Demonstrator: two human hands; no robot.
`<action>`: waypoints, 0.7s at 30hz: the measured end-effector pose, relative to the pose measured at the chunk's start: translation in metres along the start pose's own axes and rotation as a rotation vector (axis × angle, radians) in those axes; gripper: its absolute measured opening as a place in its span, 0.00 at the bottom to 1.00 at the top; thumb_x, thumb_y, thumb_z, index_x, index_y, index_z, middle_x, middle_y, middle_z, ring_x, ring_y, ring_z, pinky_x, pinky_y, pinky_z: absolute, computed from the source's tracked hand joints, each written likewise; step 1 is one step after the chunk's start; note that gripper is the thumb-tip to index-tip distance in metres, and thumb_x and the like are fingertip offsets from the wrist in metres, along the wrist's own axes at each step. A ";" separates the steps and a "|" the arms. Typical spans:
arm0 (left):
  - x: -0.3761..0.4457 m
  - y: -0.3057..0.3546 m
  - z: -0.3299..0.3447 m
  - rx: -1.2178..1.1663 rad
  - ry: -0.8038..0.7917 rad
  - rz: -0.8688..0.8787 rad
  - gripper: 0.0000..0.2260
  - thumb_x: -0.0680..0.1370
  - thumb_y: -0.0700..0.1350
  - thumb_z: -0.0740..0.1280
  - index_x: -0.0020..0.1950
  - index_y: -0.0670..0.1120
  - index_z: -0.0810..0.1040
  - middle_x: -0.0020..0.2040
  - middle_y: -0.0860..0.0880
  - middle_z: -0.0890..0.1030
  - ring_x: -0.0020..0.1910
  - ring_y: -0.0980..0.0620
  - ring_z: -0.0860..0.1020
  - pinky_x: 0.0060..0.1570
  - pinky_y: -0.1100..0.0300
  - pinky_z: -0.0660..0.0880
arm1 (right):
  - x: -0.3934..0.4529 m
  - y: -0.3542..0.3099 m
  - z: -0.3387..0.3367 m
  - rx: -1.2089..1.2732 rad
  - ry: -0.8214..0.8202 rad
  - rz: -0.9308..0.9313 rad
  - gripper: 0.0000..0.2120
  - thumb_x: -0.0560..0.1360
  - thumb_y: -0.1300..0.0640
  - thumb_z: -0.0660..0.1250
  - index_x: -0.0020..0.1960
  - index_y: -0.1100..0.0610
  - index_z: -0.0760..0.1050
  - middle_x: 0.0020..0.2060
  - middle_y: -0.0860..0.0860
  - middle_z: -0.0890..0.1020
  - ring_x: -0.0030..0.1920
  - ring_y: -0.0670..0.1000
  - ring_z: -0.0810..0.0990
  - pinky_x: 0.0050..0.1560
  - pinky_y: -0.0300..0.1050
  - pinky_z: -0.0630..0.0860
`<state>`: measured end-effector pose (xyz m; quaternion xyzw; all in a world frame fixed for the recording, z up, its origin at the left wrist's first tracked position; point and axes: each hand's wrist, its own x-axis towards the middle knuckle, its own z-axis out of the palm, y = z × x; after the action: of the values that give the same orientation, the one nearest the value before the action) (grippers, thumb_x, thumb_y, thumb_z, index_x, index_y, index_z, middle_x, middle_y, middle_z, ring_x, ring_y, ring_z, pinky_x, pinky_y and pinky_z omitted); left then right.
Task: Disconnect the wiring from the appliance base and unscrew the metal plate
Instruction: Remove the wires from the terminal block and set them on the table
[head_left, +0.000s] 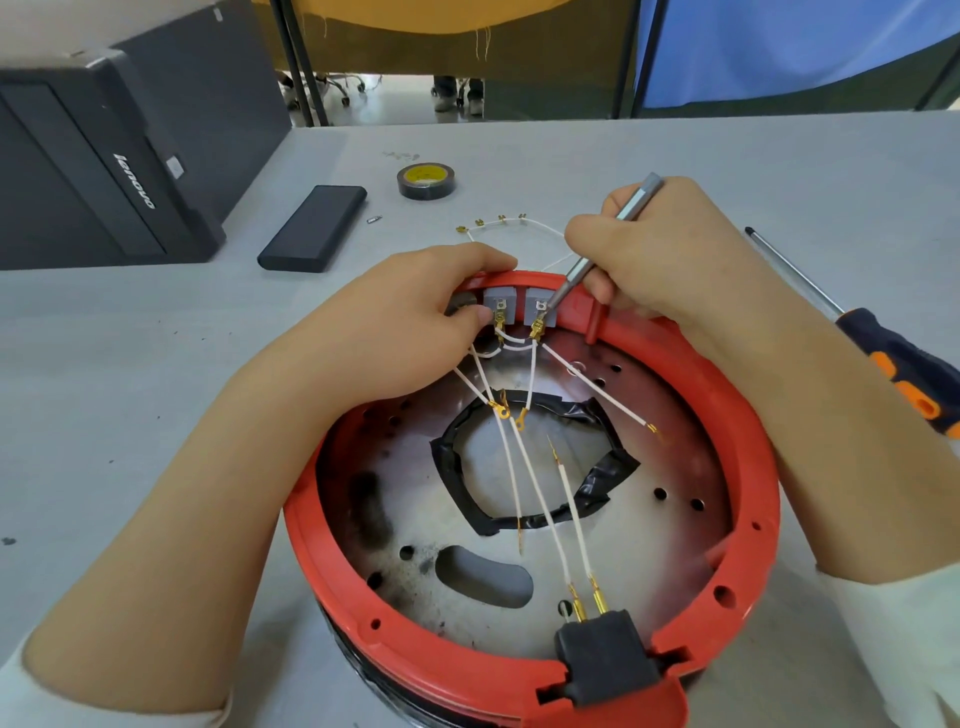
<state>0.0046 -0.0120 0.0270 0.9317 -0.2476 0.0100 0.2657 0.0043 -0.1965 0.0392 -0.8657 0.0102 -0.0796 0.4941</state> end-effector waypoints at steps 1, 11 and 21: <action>0.000 0.000 0.000 -0.003 -0.002 -0.004 0.18 0.79 0.43 0.62 0.67 0.57 0.70 0.53 0.62 0.73 0.41 0.68 0.67 0.41 0.86 0.59 | 0.000 0.000 0.000 -0.006 -0.004 0.004 0.21 0.69 0.60 0.62 0.17 0.56 0.66 0.16 0.49 0.72 0.15 0.45 0.63 0.18 0.29 0.58; -0.001 0.000 0.001 0.001 0.004 -0.013 0.17 0.79 0.45 0.62 0.67 0.57 0.70 0.55 0.62 0.73 0.46 0.69 0.66 0.44 0.85 0.60 | -0.006 -0.003 0.003 -0.058 0.116 -0.129 0.14 0.71 0.59 0.61 0.27 0.57 0.65 0.17 0.52 0.73 0.19 0.44 0.67 0.24 0.37 0.68; -0.001 -0.001 0.001 0.016 0.008 -0.014 0.18 0.79 0.44 0.61 0.68 0.58 0.70 0.61 0.59 0.75 0.49 0.67 0.67 0.45 0.82 0.61 | -0.005 0.000 0.004 -0.096 0.096 -0.194 0.14 0.71 0.60 0.61 0.28 0.57 0.62 0.20 0.55 0.73 0.18 0.44 0.68 0.24 0.37 0.67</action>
<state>0.0041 -0.0115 0.0253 0.9355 -0.2399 0.0139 0.2592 0.0001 -0.1930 0.0363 -0.8805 -0.0463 -0.1677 0.4410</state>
